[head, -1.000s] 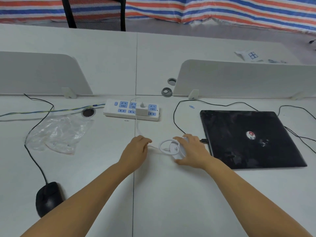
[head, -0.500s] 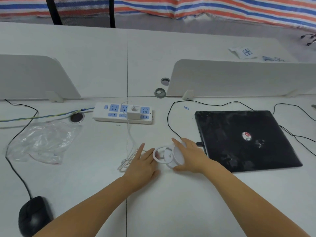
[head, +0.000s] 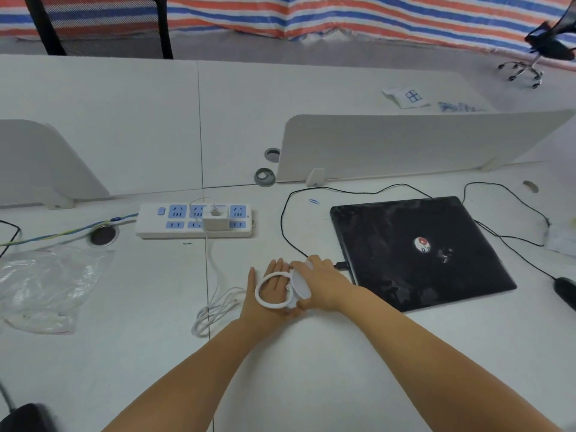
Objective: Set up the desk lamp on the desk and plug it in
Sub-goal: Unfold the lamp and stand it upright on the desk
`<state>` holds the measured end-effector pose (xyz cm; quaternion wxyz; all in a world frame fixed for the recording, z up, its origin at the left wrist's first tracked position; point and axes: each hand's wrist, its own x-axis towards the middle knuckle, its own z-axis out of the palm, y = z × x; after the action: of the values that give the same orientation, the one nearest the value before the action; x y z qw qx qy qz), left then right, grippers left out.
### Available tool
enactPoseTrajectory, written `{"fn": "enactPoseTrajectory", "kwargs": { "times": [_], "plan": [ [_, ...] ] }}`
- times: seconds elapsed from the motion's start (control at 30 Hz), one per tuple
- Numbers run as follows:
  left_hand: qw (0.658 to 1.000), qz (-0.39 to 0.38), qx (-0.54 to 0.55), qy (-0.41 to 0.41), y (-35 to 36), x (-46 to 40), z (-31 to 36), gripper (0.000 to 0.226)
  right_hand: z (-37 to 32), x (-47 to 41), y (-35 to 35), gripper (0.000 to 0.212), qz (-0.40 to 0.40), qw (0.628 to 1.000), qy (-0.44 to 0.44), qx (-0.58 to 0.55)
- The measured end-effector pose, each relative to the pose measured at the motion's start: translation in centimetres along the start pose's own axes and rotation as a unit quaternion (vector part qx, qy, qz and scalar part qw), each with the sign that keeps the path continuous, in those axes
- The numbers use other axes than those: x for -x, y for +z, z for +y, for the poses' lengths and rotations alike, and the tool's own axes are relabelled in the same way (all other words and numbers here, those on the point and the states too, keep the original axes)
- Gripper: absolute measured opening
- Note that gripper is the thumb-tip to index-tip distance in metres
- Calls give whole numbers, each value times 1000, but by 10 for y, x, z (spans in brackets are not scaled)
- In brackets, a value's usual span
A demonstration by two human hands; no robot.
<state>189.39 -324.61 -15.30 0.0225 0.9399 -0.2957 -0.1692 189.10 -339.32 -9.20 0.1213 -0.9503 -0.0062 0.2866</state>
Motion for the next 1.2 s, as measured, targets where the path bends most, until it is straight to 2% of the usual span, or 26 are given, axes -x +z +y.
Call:
{"fn": "enactPoseTrajectory", "kwargs": {
  "times": [0.23,0.4,0.57,0.8,0.93,1.2],
  "plan": [
    [994,-2,105,-25,-11,-3,8,90,-2,7,-25,70,38,999,-17,11],
    [989,-12,140,-36,-10,-4,6,91,-20,17,-66,63,83,994,-57,41],
    [993,-40,105,-45,-17,-2,8,92,-40,40,-115,64,90,984,-100,114],
    [988,-40,142,-52,-18,-5,8,94,-43,100,-169,62,110,971,-106,183],
    [987,-48,139,-60,-18,-5,10,96,-39,125,-176,61,100,972,-83,196],
    [988,-55,131,-57,-22,-4,10,93,-68,107,-173,60,134,954,-122,238]
  ]
}}
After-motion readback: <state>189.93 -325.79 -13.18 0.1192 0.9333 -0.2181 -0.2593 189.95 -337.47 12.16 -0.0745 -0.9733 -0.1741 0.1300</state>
